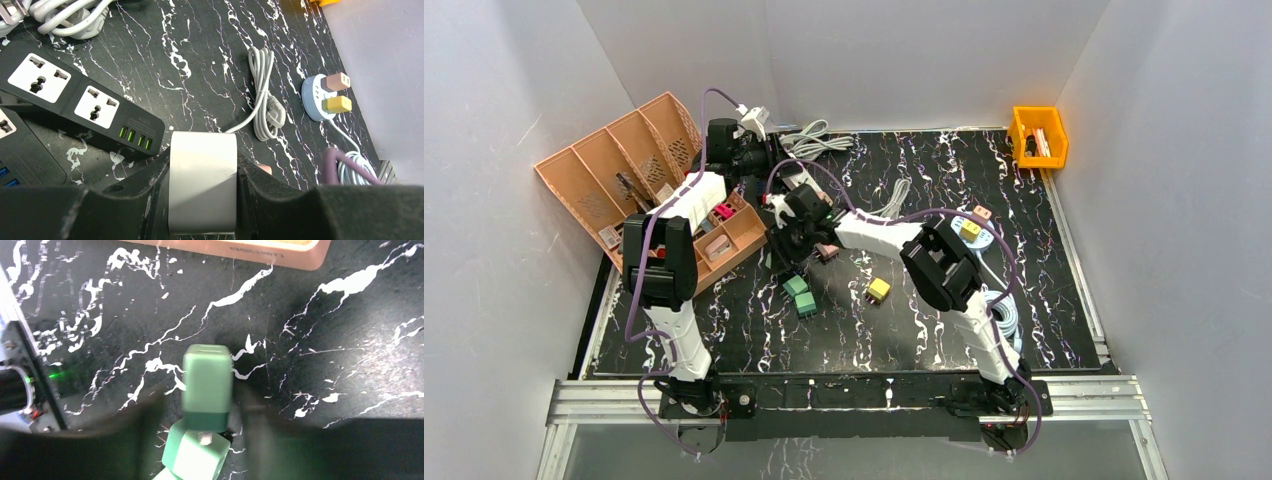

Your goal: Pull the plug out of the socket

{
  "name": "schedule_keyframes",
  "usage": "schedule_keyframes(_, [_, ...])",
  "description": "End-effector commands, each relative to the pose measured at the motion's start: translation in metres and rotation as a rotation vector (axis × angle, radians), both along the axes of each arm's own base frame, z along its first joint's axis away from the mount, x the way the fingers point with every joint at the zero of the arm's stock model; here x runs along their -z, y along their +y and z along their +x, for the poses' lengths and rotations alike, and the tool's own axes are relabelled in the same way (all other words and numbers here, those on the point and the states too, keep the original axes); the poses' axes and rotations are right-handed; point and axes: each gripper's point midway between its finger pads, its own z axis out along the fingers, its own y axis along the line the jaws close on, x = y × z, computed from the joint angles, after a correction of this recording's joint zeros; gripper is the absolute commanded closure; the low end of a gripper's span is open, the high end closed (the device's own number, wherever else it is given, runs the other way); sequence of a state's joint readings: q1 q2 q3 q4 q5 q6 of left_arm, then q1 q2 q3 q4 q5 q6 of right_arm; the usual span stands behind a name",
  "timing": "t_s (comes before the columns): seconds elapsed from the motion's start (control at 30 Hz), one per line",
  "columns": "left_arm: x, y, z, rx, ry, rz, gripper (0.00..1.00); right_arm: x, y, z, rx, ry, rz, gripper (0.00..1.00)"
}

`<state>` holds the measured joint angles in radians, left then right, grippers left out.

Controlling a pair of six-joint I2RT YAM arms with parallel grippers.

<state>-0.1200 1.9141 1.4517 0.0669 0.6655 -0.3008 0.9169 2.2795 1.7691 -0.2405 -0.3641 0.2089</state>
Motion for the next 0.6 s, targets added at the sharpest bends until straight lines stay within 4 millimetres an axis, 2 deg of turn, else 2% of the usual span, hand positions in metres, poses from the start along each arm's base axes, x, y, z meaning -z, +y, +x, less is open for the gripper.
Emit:
schedule_keyframes(0.0, [-0.037, 0.0, -0.001, 0.019, -0.089, -0.036, 1.0, -0.054, 0.016, -0.004, -0.063, 0.096, 0.183, 0.06])
schedule_keyframes(0.07, [-0.038, 0.002, 0.0, 0.011, -0.091, -0.034, 1.0, -0.066, 0.01, 0.001, -0.074, 0.012, 0.17, 0.02])
schedule_keyframes(0.17, [-0.041, 0.005, 0.001, -0.009, -0.105, -0.025, 1.0, -0.093, -0.013, 0.024, 0.008, -0.169, 0.154, 0.02])
schedule_keyframes(0.27, [-0.044, 0.008, 0.001, -0.028, -0.126, -0.02, 1.0, -0.142, -0.04, 0.049, 0.099, -0.313, 0.244, 0.02])
schedule_keyframes(0.4, [-0.05, 0.007, -0.001, -0.041, -0.14, -0.045, 1.0, -0.198, -0.09, 0.086, 0.265, -0.437, 0.328, 0.02])
schedule_keyframes(0.43, [-0.052, 0.007, -0.003, -0.044, -0.14, -0.054, 1.0, -0.204, -0.103, 0.096, 0.31, -0.462, 0.337, 0.02])
schedule_keyframes(0.47, [-0.052, 0.006, -0.004, -0.047, -0.137, -0.065, 1.0, -0.222, -0.12, 0.107, 0.373, -0.512, 0.353, 0.02])
schedule_keyframes(0.57, [-0.056, 0.004, -0.01, -0.049, -0.141, -0.089, 1.0, -0.224, -0.147, 0.127, 0.457, -0.584, 0.304, 0.02])
